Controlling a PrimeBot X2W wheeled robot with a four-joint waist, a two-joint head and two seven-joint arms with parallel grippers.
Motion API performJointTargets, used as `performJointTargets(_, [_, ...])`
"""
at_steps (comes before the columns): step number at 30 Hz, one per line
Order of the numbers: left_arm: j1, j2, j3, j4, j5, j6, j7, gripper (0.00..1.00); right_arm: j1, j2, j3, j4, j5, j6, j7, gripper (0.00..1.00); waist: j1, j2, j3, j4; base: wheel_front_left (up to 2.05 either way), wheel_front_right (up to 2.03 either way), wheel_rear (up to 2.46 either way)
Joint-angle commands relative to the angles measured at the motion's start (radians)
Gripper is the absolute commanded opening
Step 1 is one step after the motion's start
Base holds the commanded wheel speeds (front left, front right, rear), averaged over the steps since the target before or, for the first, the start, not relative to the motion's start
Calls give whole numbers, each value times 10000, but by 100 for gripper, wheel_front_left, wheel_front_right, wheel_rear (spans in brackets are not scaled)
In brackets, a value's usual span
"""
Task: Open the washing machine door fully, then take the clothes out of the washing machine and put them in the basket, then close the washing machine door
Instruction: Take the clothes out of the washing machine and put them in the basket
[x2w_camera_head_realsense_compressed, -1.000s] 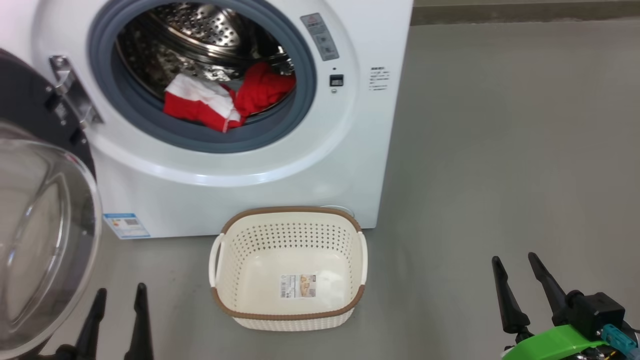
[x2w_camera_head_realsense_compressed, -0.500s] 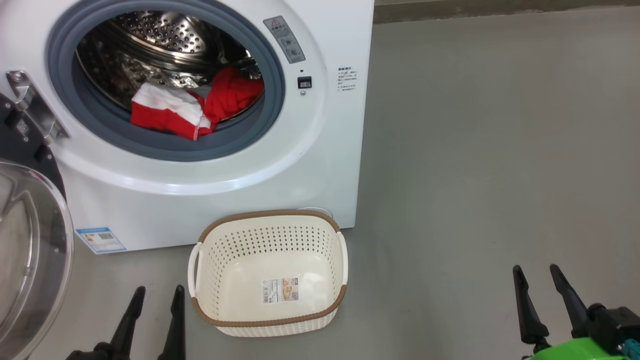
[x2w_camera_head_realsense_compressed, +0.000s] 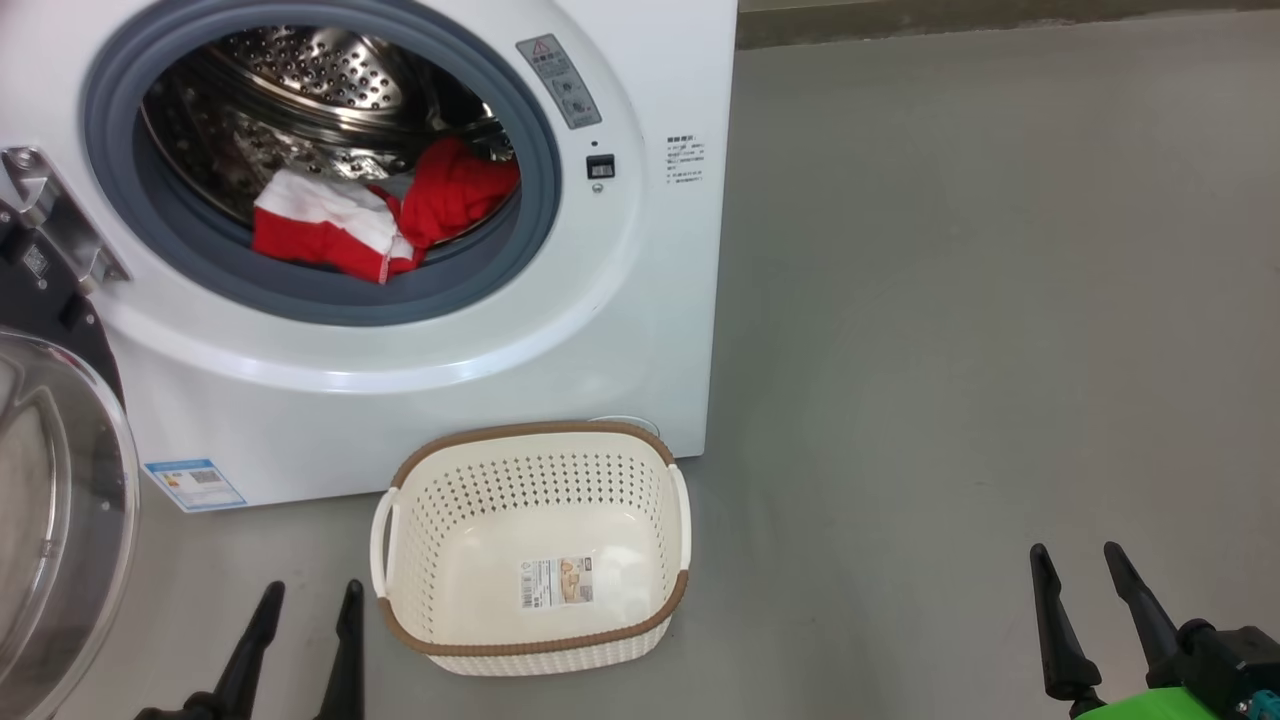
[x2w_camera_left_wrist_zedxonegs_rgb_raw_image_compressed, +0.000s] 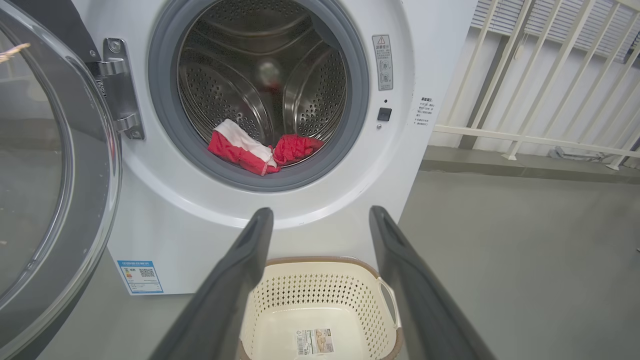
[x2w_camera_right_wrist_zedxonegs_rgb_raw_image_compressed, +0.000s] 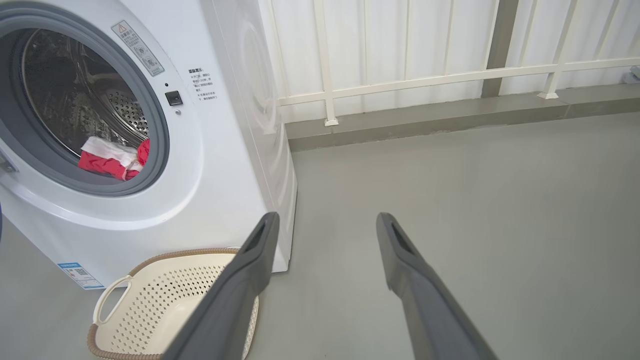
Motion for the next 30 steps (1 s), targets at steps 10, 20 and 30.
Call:
performJointTargets(10, [-360,148,529,-254,-53,15,-51,100,-357,-140,276,-228,38,48,-92,100,0,0,48,89,0,0,0])
performJointTargets(20, [-432,265,425,-355,-259,15,-51,100,-429,-140,393,-207,92,48,-92,100,0,0,154,145,66,-66,0])
performJointTargets(30, [-589,252,543,-363,-251,15,-51,100,-597,-139,464,-210,153,48,-92,100,0,0,359,94,121,-121,0])
